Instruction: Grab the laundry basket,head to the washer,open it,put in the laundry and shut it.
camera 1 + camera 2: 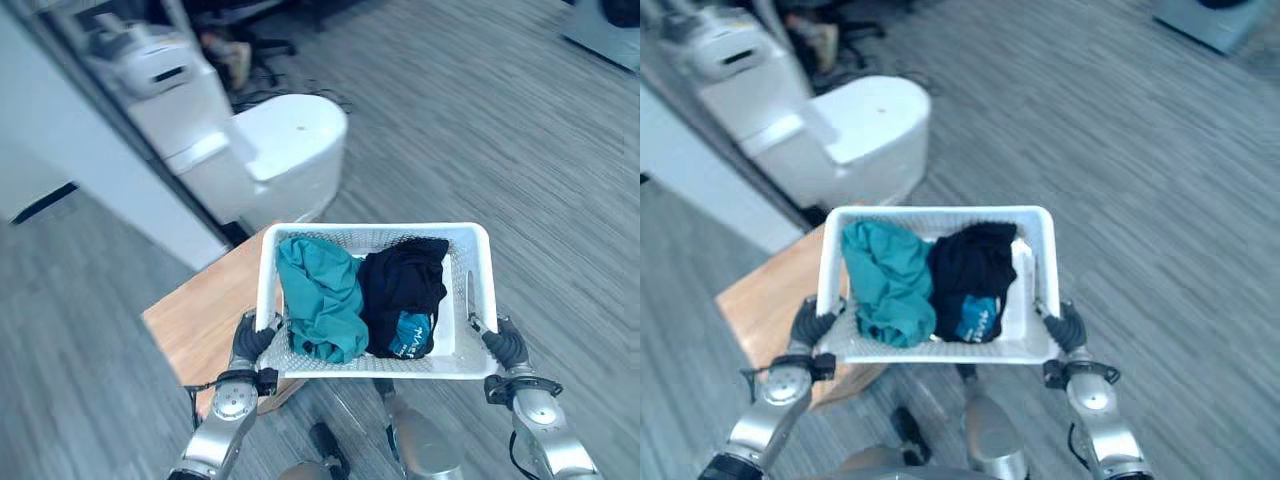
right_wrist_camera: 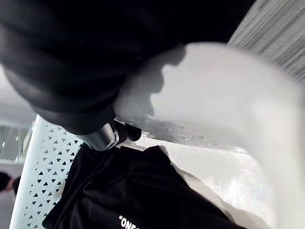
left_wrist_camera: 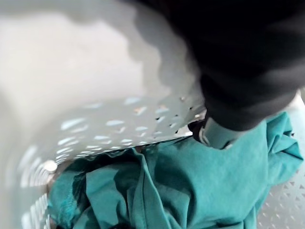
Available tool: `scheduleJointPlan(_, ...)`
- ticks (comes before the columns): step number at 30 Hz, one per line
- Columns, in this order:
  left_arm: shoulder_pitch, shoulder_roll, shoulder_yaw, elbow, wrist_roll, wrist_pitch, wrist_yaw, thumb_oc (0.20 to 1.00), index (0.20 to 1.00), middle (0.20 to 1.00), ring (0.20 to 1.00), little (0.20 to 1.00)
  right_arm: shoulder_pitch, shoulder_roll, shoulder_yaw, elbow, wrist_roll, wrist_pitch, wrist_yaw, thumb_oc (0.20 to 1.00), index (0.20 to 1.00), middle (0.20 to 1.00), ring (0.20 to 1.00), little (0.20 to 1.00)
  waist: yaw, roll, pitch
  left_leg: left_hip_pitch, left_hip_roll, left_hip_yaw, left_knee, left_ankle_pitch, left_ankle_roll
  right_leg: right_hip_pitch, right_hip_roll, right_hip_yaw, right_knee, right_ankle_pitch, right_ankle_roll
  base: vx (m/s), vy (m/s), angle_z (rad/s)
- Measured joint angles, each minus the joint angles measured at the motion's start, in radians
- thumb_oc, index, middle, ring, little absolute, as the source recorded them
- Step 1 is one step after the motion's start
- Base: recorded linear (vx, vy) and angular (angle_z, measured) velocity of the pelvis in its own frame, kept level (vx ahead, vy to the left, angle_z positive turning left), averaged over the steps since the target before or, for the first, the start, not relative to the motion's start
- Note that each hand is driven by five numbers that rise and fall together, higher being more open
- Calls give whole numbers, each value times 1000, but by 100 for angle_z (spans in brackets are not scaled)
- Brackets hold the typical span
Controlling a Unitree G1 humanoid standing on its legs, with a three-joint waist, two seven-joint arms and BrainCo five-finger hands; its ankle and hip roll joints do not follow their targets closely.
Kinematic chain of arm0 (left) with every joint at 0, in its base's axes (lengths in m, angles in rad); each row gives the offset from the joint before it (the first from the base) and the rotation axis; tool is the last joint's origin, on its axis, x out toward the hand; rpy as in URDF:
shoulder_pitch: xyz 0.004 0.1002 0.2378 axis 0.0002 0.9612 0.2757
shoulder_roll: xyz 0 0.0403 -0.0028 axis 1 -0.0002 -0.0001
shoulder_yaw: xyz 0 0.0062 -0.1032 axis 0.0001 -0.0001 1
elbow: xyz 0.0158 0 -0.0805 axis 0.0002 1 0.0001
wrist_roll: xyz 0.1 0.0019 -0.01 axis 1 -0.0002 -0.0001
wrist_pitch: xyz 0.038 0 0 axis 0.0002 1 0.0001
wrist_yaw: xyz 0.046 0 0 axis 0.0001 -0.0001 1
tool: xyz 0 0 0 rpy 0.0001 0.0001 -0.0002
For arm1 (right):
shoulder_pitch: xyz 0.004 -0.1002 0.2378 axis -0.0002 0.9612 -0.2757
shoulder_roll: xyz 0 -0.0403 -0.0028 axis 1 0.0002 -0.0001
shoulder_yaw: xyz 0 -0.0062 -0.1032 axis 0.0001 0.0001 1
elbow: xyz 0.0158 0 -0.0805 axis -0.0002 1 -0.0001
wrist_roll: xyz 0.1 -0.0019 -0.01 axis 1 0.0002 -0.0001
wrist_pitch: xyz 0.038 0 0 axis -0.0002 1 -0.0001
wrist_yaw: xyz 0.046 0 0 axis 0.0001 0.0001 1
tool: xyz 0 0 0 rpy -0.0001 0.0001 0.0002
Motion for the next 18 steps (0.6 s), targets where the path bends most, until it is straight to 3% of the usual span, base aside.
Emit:
scheduleJointPlan(1,6,9,9,2,1,-1,1,200,200,200,200,200,-19,24,11,11,0,0,-7,200,200,200,200,200,17,-15,-3,11,26,75,16,-5,1,-17,-21,-87,3,-42,-19,75,-149,-259)
scheduleJointPlan(2,-11,11,20,4,7,-1,0,200,200,200,200,200,-55,26,16,35,0,0,-12,200,200,200,200,200,42,33,-6,19,99,181,26,-36,-1,-53,-52,-441,75,-107,-27,80,-119,-262)
scheduleJointPlan(3,-21,21,22,10,18,-1,-3,200,200,200,200,200,-58,25,24,41,0,0,-13,200,200,200,200,200,54,33,-8,33,125,235,38,-37,-4,-51,-99,-651,150,-134,-54,60,-183,-254)
scheduleJointPlan(4,-23,27,28,10,19,-2,-5,200,200,200,200,200,-56,28,32,44,0,-1,-13,200,200,200,200,200,74,30,-11,55,137,272,57,-45,-13,-40,-150,-781,221,-177,-83,56,-86,-175)
scheduleJointPlan(5,-5,30,28,8,19,-3,-7,200,200,200,200,200,-39,28,39,41,0,-2,-12,200,200,200,200,200,78,12,-32,76,142,272,66,-51,-7,-24,-177,-801,267,-187,-81,111,-164,-147)
scheduleJointPlan(6,12,27,32,7,19,-4,-8,200,200,200,200,200,-33,22,46,38,0,-6,-11,200,200,200,200,200,77,21,-48,87,142,257,69,-67,-11,-11,-193,-801,304,-197,-82,247,-306,-148)
scheduleJointPlan(7,33,6,27,27,20,-11,-14,200,200,200,200,200,-10,10,49,46,0,-7,-12,200,200,200,200,200,84,24,-77,115,157,229,78,-59,-26,21,-171,-733,295,-171,-83,246,-304,-99)
scheduleJointPlan(8,31,-3,25,40,20,-11,-20,200,200,200,200,200,-3,0,50,43,0,-8,-12,200,200,200,200,200,76,29,-78,111,170,189,108,-53,-37,22,-154,-695,295,-197,-74,369,-414,-108)
scheduleJointPlan(11,39,-22,9,66,20,-6,-36,200,200,200,200,200,-4,-57,68,49,0,0,-12,200,200,200,200,200,72,44,-81,42,252,89,383,-49,-35,35,-95,-605,269,-218,-115,209,-240,-86)
scheduleJointPlan(12,46,-24,-5,69,20,-4,-39,200,200,200,200,200,-13,-86,76,53,0,3,-11,200,200,200,200,200,99,49,-81,-20,316,6,576,-46,-50,63,-65,-568,238,-205,-132,194,-85,-109)
scheduleJointPlan(14,37,-30,-22,67,19,-4,-39,200,200,200,200,200,-19,-113,69,53,5,3,-12,200,200,200,200,200,98,46,-79,-102,283,-125,630,-64,-85,93,-56,-535,208,-204,-137,221,-24,-76)
scheduleJointPlan(15,40,-43,-23,66,19,-3,-40,200,200,200,200,200,-18,-131,66,47,6,3,-11,200,200,200,200,200,97,49,-78,-147,238,-212,606,-102,-98,123,-42,-503,166,-207,-138,175,31,-81)
scheduleJointPlan(16,41,-50,-22,67,19,-3,-39,200,200,200,200,200,-20,-130,66,45,7,3,-10,200,200,200,200,200,119,42,-70,-158,167,-297,515,-130,-87,152,-38,-463,140,-205,-146,244,29,-67)
scheduleJointPlan(18,48,-62,-19,65,20,-4,-39,200,200,200,200,200,-2,-130,63,32,6,2,-10,200,200,200,200,200,124,33,-60,-240,97,-310,393,-138,-62,205,-38,-432,83,-203,-130,203,14,-61)
